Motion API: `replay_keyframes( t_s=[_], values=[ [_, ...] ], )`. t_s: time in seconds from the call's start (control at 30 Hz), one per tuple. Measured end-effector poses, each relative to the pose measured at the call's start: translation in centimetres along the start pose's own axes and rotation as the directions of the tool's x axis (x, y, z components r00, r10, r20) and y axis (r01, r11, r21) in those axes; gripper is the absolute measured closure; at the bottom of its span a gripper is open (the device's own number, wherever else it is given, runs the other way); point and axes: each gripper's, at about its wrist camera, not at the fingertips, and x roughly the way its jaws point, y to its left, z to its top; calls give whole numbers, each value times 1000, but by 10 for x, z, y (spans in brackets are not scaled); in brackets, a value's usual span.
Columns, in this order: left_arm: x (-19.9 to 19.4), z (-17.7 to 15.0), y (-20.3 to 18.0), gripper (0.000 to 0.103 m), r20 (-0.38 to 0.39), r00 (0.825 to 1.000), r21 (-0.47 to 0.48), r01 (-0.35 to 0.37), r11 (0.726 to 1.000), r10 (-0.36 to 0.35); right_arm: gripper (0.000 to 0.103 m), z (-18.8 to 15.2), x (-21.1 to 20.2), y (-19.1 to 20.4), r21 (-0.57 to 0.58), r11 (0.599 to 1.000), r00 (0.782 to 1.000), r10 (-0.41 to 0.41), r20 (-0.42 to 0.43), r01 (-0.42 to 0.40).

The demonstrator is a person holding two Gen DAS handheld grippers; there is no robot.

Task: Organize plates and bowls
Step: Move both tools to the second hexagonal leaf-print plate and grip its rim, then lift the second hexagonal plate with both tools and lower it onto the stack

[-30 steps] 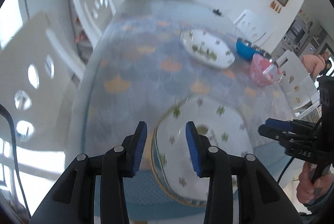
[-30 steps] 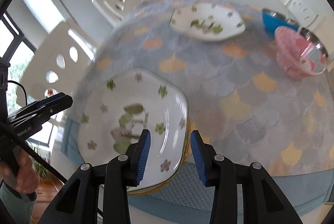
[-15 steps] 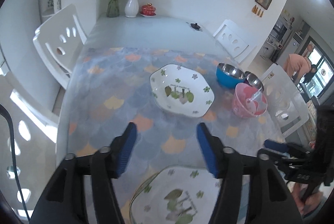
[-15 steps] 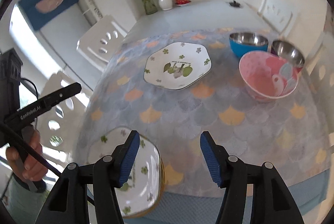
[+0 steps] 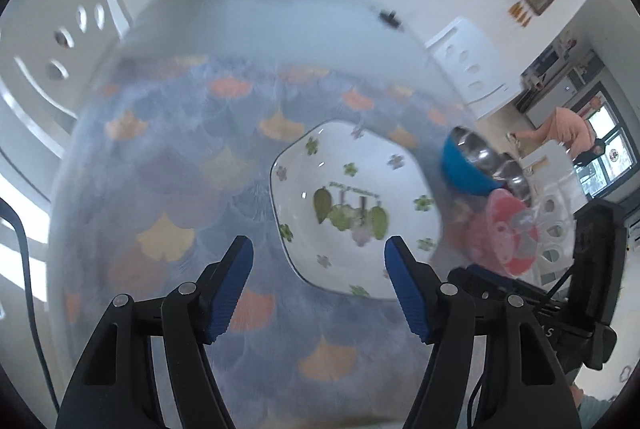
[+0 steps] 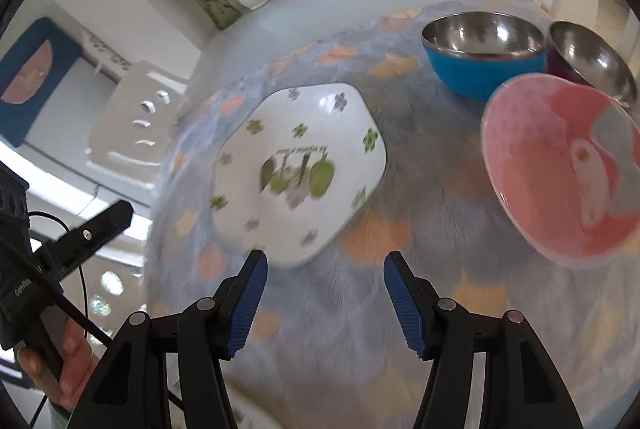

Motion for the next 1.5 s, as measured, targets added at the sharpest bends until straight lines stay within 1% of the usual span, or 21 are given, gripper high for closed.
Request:
replay_keyframes(
  t_s=[0.03, 0.17, 0.2, 0.27, 0.3, 0.33, 0.37, 0.47, 0.5, 0.57, 0.6, 0.73, 0.87, 0.97, 1.0, 1.1, 1.13, 1.2, 1.3, 1.4, 1.5],
  values=[
    [14, 3, 4, 38, -23, 1000, -7, -2, 1000, 2, 45, 5, 9, 0, 4, 1000, 1000, -9, 3, 9],
    [47, 10, 13, 43, -73, 997, -21, -9, 1000, 8, 45, 23, 36, -5, 23, 997, 997, -68, 19, 68],
    [54, 11, 14, 48, -85, 996, -22, -8, 1000, 6, 45, 27, 44, -6, 28, 996, 996, -85, 18, 85],
    [65, 11, 15, 66, -109, 994, -14, -1, 1000, 0, 45, 33, 54, -10, 40, 994, 995, -102, 10, 102],
    [70, 10, 13, 79, -122, 992, 0, -2, 1000, 2, 45, 35, 58, -11, 44, 994, 994, -105, 7, 104],
    [74, 9, 13, 80, -126, 992, 15, -19, 1000, 21, 45, 37, 63, -13, 47, 993, 994, -107, 2, 106],
    [77, 8, 13, 80, -131, 991, 24, -22, 999, 25, 45, 39, 66, -14, 46, 993, 994, -108, 1, 108],
    [84, 3, 14, 80, -158, 987, 6, 24, 1000, -23, 60, 42, 71, -14, 16, 995, 995, -97, 13, 97],
    [85, 3, 14, 80, -159, 987, 8, 28, 1000, -27, 66, 42, 70, -14, 8, 994, 994, -105, 28, 105],
    [86, 2, 13, 80, -149, 989, 20, 18, 1000, -15, 73, 40, 66, -17, 26, 994, 993, -112, 49, 111],
    [86, 3, 15, 80, -145, 989, 18, 19, 1000, -16, 74, 39, 65, -20, 39, 994, 994, -101, 47, 99],
    [85, 9, 25, 80, -126, 992, -19, 26, 999, -28, 74, 29, 63, -9, 19, 995, 995, -102, 12, 101],
    [87, 11, 24, 80, -129, 991, 19, 29, 999, -26, 74, 21, 65, -3, -15, 993, 994, -113, 11, 113],
    [92, 11, 23, 79, -133, 991, 24, 32, 999, -29, 74, 27, 71, -8, -8, 996, 996, -86, -4, 86],
    [94, 12, 24, 77, -127, 991, 20, 38, 999, -35, 71, 31, 73, -9, -14, 997, 997, -71, -6, 71],
    [98, 15, 21, 67, -115, 991, 43, 75, 996, -70, 70, 37, 76, -10, -65, 997, 999, -50, 5, 50],
    [99, 15, 18, 66, -113, 991, 59, 74, 995, -67, 70, 37, 77, -10, -80, 996, 999, -47, 9, 47],
    [100, 14, 12, 66, -97, 995, 93, 45, 995, -36, 69, 35, 76, -9, -114, 992, 999, -46, 17, 48],
    [97, 12, 10, 75, -67, 998, 118, -5, 993, 13, 69, 32, 75, -6, -145, 988, 998, -56, 29, 60],
    [90, 11, 12, 76, -57, 998, 114, 8, 993, -1, 69, 29, 72, -6, -162, 985, 998, -52, 46, 59],
    [79, 11, 10, 76, -23, 1000, 126, 14, 992, -11, 69, 27, 67, -4, -182, 983, 998, -28, 49, 36]
  ],
)
